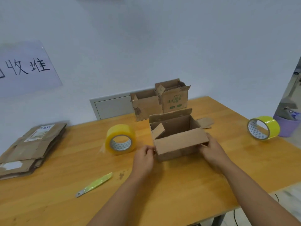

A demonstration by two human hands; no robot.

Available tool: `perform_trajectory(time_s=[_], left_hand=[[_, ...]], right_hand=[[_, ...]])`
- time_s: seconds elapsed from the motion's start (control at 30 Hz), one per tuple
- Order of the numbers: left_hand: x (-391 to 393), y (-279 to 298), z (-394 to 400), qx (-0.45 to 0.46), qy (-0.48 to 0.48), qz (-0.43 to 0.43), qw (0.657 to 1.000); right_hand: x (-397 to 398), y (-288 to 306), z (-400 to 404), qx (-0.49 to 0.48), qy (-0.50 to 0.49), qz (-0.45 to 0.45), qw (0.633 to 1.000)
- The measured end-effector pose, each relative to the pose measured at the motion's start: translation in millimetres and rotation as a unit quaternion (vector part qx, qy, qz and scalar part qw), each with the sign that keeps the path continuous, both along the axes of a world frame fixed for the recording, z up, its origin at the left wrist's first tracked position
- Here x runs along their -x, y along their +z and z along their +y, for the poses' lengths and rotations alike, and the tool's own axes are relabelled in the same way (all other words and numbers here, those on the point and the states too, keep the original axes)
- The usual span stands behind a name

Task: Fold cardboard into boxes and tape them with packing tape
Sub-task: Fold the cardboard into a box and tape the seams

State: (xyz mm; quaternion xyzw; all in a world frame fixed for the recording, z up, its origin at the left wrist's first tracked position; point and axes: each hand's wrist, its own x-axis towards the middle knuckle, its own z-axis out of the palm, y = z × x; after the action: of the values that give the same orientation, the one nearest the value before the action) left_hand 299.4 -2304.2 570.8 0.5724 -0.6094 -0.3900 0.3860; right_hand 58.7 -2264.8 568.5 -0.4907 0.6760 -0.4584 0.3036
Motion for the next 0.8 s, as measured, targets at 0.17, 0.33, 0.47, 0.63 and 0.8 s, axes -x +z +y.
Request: perform_trajectory(time_s=[0.17,0.33,0.47,0.63,0.8], left_hand=[[-0.2,33.6,3.0,-0.072,-0.050,0.132,0.987],[3.0,30.1,-4.5,-0.033,-0.076,0.059,0.995],[16.3,14.6,-14.8,-0.055,-0.063,0.095,0.992],[30.0,2.1,-39.6,0.012,-0.153,-0.038,0.987],[54.8,-1.0,-80.5,0.017,-0.183,-0.175,0.967]], right_hand=[[2.7,13.7,-1.7,-0.012,-0.023,-0.120,0.992],[-1.4,19.4,3.4,0.011,0.047,-0.164,0.985],[5.5,9.4,-10.1,0.023,0.062,-0.176,0.982],[18.3,-3.9,-44.2,0.043,0.055,-0.157,0.985],[34.2,-1.5,-89.7,0.057,0.060,-0.150,0.985]])
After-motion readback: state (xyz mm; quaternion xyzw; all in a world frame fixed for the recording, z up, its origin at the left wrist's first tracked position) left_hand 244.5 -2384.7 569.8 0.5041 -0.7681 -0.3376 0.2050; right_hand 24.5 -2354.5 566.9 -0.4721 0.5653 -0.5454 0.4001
